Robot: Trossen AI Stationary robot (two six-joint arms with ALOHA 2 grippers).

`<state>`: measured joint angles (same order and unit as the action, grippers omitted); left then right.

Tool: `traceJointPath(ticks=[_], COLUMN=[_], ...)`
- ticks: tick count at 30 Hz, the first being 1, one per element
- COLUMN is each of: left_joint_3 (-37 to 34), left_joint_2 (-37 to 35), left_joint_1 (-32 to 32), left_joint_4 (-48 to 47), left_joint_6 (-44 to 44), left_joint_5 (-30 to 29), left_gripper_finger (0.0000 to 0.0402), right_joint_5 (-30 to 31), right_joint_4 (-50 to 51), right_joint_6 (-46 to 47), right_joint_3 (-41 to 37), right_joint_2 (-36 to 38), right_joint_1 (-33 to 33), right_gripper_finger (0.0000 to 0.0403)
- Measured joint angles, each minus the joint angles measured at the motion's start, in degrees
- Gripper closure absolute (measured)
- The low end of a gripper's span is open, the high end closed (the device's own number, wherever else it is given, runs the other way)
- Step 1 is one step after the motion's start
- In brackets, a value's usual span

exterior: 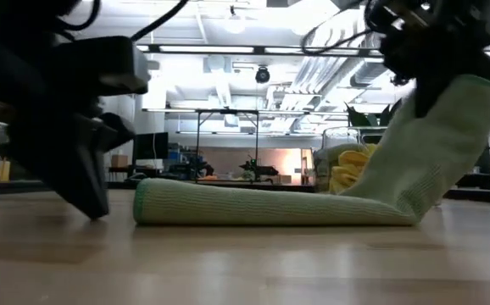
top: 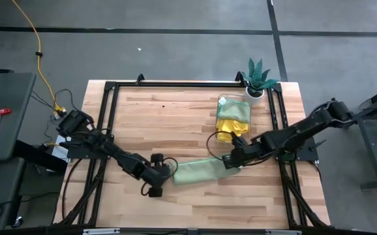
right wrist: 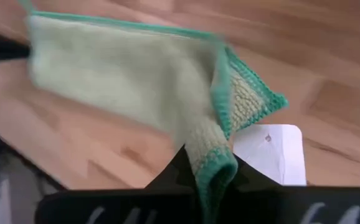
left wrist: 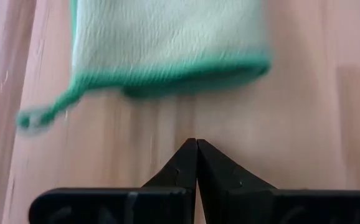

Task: Fold microfiber towels
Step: Fold the green microfiber towel

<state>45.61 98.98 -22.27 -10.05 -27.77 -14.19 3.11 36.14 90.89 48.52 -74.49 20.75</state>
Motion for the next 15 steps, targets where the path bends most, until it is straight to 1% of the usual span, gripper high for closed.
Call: traceJointPath(ticks=[5,10,15], left_joint_3=[3.58,4.21,4.23], left_joint_2=[3.50,3.89,3.91], left_joint_1=[0.57,1.30,1.90], left_joint_4=[0.94,1.39,1.72], left_joint_6=[4.36,4.46,4.57], left_joint_5=[-0.40,-0.24,-0.34], left_gripper_finger=[0.0401,0.0401,0.0401], right_joint_5=[0.30,1.06,1.30], right_joint_4=[-0.13,-2.39,-10.12], right_joint_6=[-2.56,-5.53,-6.52], right_joint_3=[6.04,11.92,15.72], right_joint_2=[-6.43,-13.68,-20.36], right_joint_1=[-0.23,-0.50,-0.59], right_gripper_finger=[0.0402,0.0402,0.0403])
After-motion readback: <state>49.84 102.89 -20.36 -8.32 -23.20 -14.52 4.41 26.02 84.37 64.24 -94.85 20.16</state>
